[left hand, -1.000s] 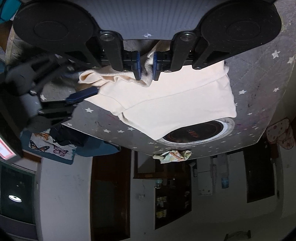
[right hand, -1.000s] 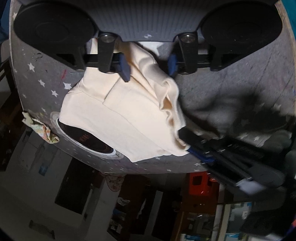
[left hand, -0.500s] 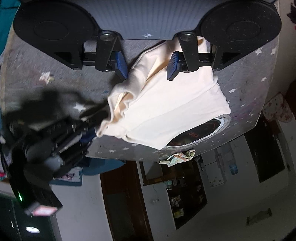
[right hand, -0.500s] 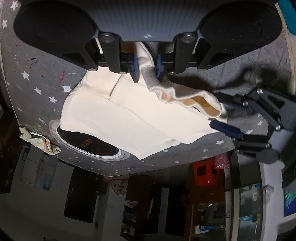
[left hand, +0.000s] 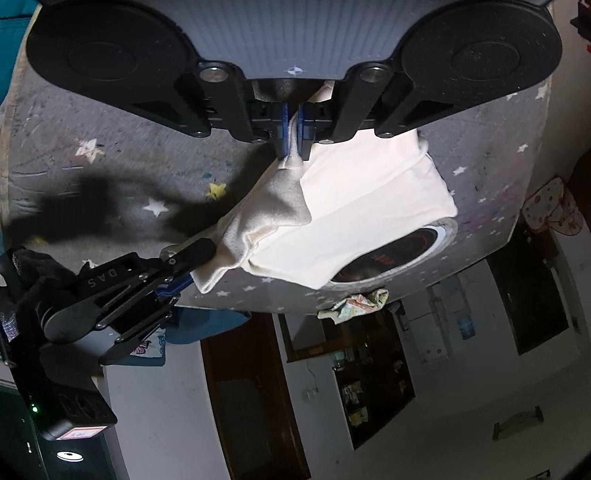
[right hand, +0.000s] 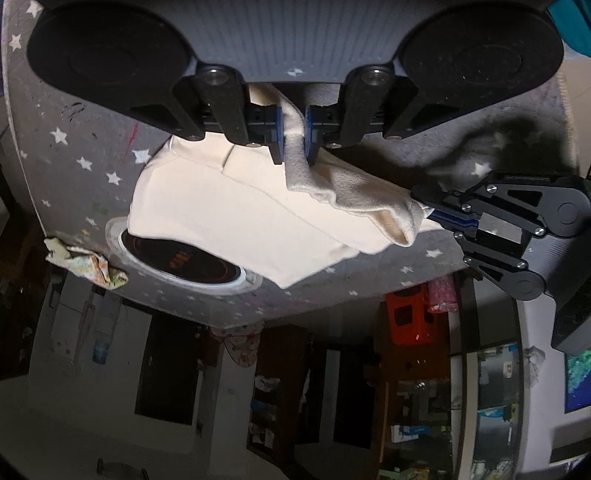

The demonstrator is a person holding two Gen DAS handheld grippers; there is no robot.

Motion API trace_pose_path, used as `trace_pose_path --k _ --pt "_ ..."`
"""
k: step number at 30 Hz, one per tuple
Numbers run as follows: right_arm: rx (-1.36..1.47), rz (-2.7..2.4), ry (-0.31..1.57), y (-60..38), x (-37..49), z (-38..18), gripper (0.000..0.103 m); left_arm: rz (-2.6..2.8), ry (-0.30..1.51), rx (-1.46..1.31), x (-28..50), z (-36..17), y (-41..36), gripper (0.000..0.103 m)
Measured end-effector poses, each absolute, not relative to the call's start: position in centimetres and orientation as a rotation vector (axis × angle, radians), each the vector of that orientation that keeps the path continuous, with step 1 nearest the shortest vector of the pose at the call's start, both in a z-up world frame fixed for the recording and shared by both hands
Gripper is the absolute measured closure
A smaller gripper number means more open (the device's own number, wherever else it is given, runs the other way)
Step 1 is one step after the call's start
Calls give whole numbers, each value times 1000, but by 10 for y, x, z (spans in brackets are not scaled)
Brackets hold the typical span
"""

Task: Fold clothes
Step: 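Close both grippers on the hem and lift it toward the collar, then carry the hem over the collar and open both grippers to release it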

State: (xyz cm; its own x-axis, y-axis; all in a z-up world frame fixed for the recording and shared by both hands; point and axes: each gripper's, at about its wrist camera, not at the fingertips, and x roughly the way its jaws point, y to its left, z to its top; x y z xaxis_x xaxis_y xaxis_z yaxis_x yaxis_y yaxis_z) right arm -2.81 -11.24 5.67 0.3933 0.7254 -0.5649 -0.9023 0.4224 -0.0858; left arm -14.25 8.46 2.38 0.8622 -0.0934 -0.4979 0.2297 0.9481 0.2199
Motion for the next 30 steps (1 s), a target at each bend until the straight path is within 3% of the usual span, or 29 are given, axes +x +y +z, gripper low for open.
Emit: trace_pose_path --k 18,30 --pt "-446 1240 425 -166 -109 121 94 -222 443 266 -236 94 61 98" --pt "-421 1185 416 -135 -53 126 94 -188 441 270 -167 100 88 98"
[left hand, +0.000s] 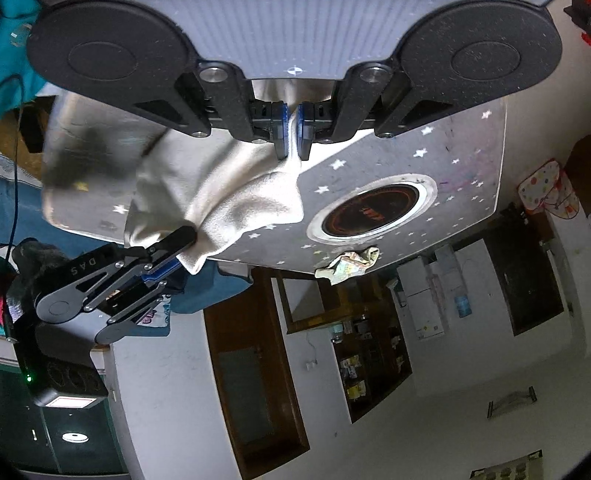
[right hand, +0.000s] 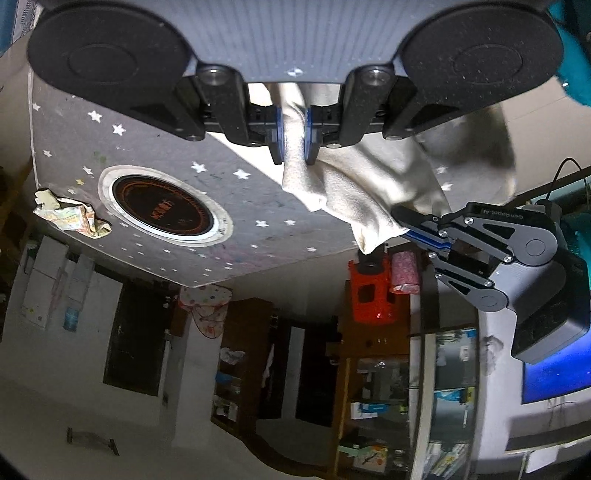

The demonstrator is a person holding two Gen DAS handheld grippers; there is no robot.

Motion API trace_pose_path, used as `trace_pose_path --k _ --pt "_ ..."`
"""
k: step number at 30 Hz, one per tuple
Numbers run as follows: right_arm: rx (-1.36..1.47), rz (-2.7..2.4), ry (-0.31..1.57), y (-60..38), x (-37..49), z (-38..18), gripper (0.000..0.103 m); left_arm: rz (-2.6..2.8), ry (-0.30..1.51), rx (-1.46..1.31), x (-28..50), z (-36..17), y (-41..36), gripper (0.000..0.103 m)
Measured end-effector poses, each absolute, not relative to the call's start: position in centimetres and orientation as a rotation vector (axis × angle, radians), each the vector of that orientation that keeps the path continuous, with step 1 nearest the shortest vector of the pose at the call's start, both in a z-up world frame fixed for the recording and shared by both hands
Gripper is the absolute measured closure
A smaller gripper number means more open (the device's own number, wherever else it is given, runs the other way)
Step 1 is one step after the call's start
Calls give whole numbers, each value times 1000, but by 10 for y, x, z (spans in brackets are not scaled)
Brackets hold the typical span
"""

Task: Fold clothes
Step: 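Carry the hem over the collar and open both grippers to release it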

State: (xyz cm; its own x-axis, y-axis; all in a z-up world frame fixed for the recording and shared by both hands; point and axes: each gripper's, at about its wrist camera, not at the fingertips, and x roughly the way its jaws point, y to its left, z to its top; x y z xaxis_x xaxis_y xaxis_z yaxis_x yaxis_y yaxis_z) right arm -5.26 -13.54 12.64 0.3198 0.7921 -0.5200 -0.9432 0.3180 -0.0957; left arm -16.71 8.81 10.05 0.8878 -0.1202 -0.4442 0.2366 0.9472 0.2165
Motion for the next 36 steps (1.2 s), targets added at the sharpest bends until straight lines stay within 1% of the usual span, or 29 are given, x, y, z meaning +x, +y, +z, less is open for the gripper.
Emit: trace_pose_path --k 8,10,13,16,19,22,29,36 --pt "-424 1090 470 -93 20 108 94 -145 498 247 -75 85 117 98" --pt "-415 1065 504 -82 36 97 94 -123 533 230 -52 73 124 97" --pt "-421 1018 545 -65 56 73 93 -63 587 199 -22 51 133 93" --pt "-400 962 594 -52 72 47 92 -5 636 148 -2 33 144 92" --pt "-401 910 625 -48 80 30 92 34 657 115 1 23 153 92" --pt "-373 892 627 -54 85 28 87 63 652 92 -7 24 159 92" --pt "-293 930 617 -65 71 50 87 2 570 30 -34 48 141 92" --pt "-318 1001 659 -47 57 41 87 -92 608 3 -15 41 115 92"
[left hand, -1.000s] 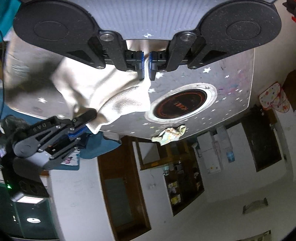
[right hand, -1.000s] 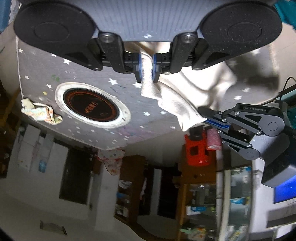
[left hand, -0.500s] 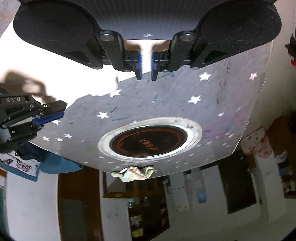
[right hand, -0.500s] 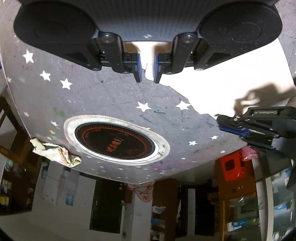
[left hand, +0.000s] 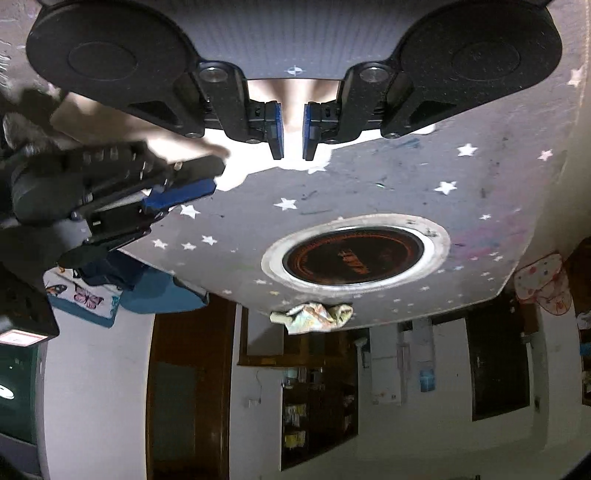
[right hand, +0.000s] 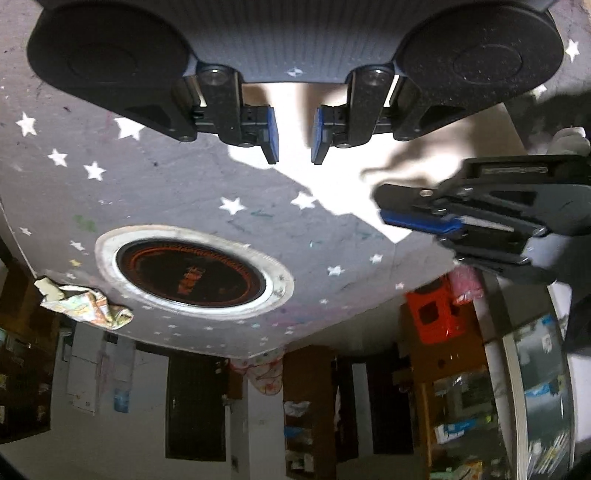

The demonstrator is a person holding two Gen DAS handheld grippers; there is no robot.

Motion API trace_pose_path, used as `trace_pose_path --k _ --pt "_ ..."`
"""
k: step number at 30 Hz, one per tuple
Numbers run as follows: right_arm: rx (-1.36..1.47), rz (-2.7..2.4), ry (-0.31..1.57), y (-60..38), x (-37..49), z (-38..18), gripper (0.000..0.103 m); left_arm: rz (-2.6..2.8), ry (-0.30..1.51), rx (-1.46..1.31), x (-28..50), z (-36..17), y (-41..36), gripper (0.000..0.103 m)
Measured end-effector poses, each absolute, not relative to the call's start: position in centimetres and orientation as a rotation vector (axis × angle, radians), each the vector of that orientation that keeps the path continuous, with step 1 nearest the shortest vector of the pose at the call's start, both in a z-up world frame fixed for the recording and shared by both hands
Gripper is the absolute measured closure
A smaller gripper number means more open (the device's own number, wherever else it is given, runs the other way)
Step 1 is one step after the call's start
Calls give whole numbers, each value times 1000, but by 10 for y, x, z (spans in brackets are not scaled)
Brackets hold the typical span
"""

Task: Fold clothes

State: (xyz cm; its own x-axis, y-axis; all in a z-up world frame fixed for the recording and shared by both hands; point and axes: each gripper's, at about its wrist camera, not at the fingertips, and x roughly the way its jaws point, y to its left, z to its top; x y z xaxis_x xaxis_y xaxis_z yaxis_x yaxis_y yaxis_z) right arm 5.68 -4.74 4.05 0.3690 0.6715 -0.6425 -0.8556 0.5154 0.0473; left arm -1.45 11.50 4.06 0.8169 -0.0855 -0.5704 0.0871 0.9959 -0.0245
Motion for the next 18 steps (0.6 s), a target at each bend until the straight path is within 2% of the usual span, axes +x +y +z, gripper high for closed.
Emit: trace_pose_path --k 10,18 --pt "-314 980 667 -44 65 23 84 -21 655 -53 7 18 125 89" --pt "-331 991 640 -54 49 39 84 -10 644 -52 4 17 124 89"
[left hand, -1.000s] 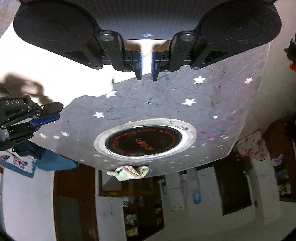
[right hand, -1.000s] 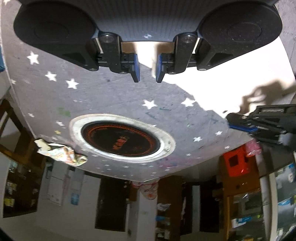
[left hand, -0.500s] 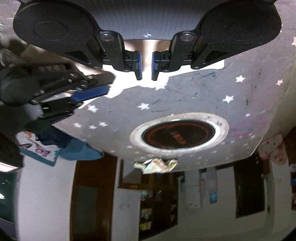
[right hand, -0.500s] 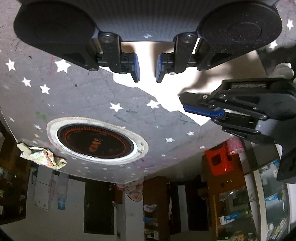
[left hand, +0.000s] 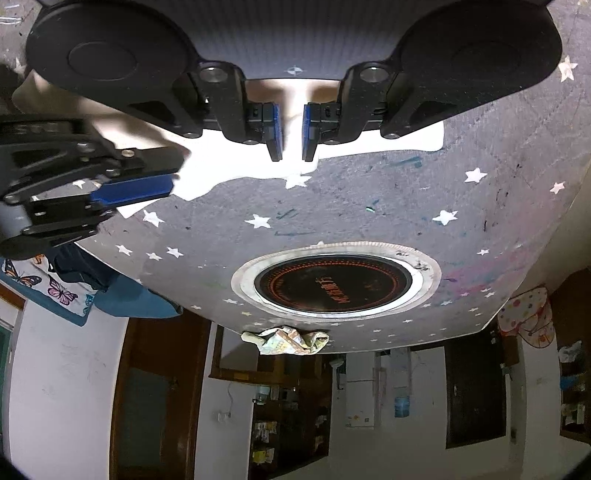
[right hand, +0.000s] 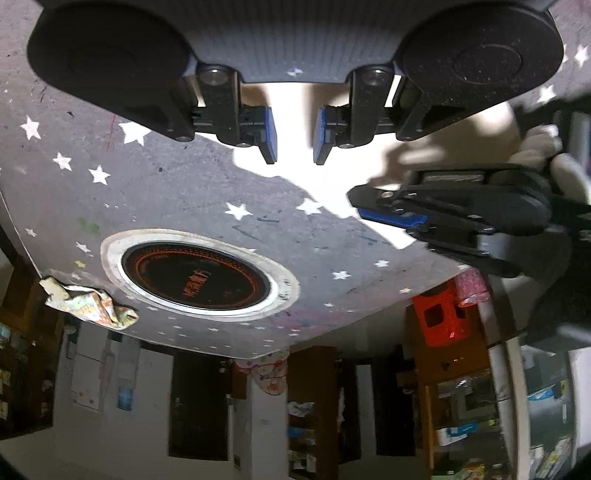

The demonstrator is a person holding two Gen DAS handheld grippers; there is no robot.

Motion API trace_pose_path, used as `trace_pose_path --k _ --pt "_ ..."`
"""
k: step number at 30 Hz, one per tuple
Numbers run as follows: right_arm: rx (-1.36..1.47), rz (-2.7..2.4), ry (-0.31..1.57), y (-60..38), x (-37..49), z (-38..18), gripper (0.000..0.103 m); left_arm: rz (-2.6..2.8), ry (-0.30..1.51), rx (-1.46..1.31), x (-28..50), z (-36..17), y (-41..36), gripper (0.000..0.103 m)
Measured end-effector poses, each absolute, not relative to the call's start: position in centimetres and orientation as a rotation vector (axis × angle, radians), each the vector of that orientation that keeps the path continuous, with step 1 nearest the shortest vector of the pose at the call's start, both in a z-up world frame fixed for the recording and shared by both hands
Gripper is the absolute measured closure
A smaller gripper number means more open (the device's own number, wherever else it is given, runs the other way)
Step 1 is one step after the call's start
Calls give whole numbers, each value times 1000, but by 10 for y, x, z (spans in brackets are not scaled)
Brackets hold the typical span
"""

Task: Fold clothes

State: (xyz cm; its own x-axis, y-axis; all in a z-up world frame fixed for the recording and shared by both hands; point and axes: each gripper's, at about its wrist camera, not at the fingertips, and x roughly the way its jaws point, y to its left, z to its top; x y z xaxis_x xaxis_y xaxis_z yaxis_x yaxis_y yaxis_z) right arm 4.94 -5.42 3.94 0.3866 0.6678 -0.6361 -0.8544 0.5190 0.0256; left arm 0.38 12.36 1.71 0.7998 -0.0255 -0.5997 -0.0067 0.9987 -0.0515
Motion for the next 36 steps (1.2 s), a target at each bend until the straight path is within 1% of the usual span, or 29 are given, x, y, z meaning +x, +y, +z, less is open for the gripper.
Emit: trace_pose_path --k 5,18,25,31,36 --pt "-367 967 651 -67 40 32 84 -4 639 -42 3 17 122 89" --pt "-289 875 669 -114 45 27 84 13 627 -22 2 14 118 89" --pt "-260 890 641 -101 48 37 84 21 618 -5 1 14 115 89" --pt "-311 896 653 -85 48 24 84 23 611 -6 -1 13 115 89" --pt "-330 975 613 -89 23 41 84 27 606 3 -1 12 114 89"
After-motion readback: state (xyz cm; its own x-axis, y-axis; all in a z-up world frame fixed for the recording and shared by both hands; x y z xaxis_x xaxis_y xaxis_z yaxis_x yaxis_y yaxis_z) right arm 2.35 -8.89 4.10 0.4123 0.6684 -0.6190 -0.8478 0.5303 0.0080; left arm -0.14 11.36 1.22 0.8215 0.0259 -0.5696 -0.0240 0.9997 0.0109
